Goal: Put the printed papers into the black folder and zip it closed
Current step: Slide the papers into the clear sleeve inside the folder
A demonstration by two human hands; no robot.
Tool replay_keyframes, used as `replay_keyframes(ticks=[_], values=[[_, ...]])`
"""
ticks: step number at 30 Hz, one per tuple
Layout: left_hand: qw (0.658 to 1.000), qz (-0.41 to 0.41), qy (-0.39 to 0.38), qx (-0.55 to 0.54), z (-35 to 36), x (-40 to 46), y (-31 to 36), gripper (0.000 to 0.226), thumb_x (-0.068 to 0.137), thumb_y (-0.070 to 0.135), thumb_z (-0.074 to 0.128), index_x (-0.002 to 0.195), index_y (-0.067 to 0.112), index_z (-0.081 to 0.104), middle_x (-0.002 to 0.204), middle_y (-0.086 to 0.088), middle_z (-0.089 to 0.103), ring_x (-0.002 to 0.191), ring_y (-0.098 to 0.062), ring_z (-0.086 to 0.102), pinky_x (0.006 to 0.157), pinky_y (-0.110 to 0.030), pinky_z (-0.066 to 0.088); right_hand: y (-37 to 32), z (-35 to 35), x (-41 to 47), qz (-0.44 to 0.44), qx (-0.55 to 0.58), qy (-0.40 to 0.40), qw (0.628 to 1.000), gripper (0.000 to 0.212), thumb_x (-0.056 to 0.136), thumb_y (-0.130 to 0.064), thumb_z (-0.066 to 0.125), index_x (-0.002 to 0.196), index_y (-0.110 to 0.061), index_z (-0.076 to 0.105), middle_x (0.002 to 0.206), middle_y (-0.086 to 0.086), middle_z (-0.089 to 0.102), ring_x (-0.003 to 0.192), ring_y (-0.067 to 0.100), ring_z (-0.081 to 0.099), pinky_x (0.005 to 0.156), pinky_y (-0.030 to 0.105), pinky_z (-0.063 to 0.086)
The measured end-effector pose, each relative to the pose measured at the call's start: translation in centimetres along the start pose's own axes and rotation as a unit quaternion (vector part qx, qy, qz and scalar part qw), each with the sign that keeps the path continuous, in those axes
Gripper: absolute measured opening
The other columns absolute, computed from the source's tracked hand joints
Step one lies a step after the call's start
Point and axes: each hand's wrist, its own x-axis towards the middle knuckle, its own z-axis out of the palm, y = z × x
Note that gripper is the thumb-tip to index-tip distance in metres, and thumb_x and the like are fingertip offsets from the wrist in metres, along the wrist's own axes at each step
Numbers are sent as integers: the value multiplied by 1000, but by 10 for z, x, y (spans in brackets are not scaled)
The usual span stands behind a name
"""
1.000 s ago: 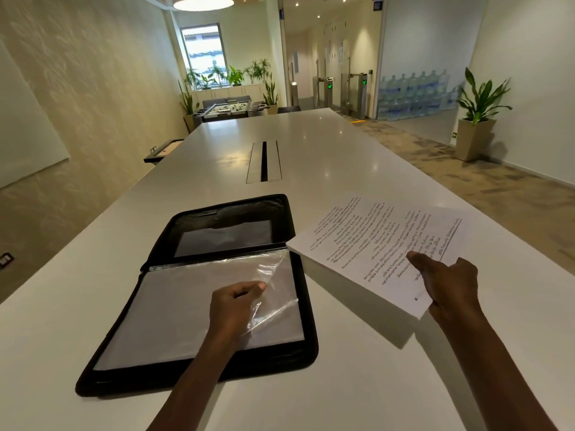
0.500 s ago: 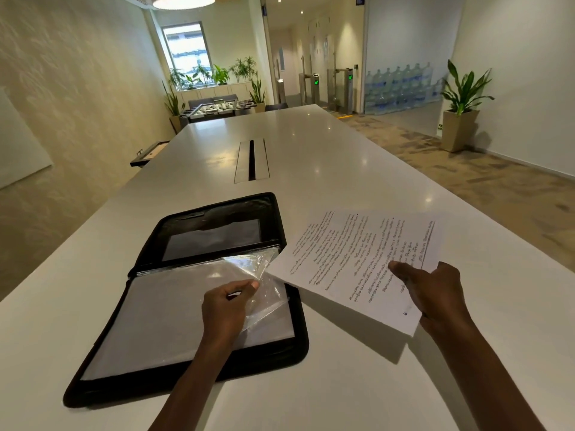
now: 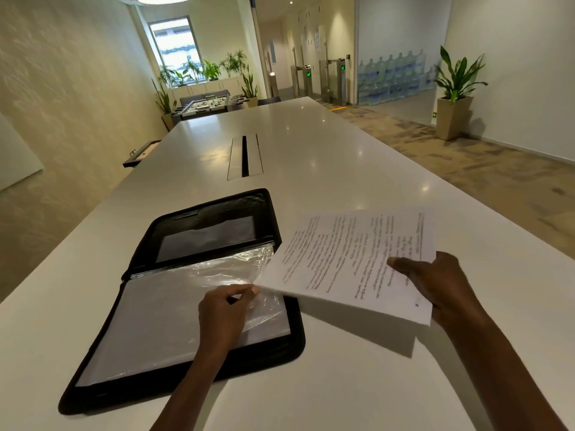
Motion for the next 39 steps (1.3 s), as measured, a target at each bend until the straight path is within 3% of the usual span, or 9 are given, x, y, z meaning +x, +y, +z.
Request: replay_keyframes(ticks=[4,8,14,17,20,23,29,34,39], values=[[999,-19,9,-40,-2,1,2,6,80,26,78,84,29,78,75,17,72,73,7,66,67,-15,45,-8,-8,4,-10,52,48,997,44,80,5,73,122,-4,64,96,6,73,71,14,76,55,26,61],[995,-43,10,-91,-2,3,4,7,79,26,79,83,31,77,82,12,75,78,-1,69,69,-17,47,-12,-13,8,-11,94,75,993,47,80,4,74,125,-7,63,109,9,72,77,15,76,63,33,63],[981,-106,1,-160,-9,9,3,4,80,28,77,84,29,78,80,19,75,81,-4,68,69,-23,50,-7,-16,6,24,100,68,992,40,79,5,74,115,-12,64,89,4,73,68,15,76,52,29,60],[979,-112,3,-170,-11,12,5,5,81,29,77,85,30,77,80,20,75,83,-3,67,68,-21,49,-4,-16,6,29,81,68,994,40,79,6,74,116,-7,65,91,8,72,69,16,75,54,30,61],[981,-106,-2,-163,-12,15,7,7,80,29,77,87,29,78,82,16,76,81,-2,68,71,-22,50,-3,-13,7,29,64,55,996,32,78,7,74,105,-9,66,77,1,75,64,15,75,50,27,60],[986,-90,-8,-140,-10,14,10,11,80,29,77,91,26,79,86,10,77,82,-4,69,75,-25,52,-1,-8,5,25,47,35,998,26,79,6,74,90,-16,64,60,-9,73,56,10,73,44,21,54],[996,-50,-17,-70,-7,11,14,10,78,26,79,88,24,79,85,14,74,78,1,67,64,-13,43,3,1,0,7,-15,-15,1000,29,81,1,75,103,-15,65,83,-5,72,61,7,74,45,17,53],[999,-25,-28,18,-6,12,13,2,80,32,77,78,32,77,81,17,73,78,-2,66,67,-21,46,3,2,1,-8,-54,-45,997,30,80,-2,77,103,-18,66,74,-16,71,58,2,72,44,13,50],[983,47,-27,176,13,14,17,35,78,61,66,91,29,74,79,23,68,69,-2,65,62,-22,49,2,3,1,8,-80,-67,995,30,79,-6,79,105,-17,68,76,-12,74,64,11,75,46,16,53]])
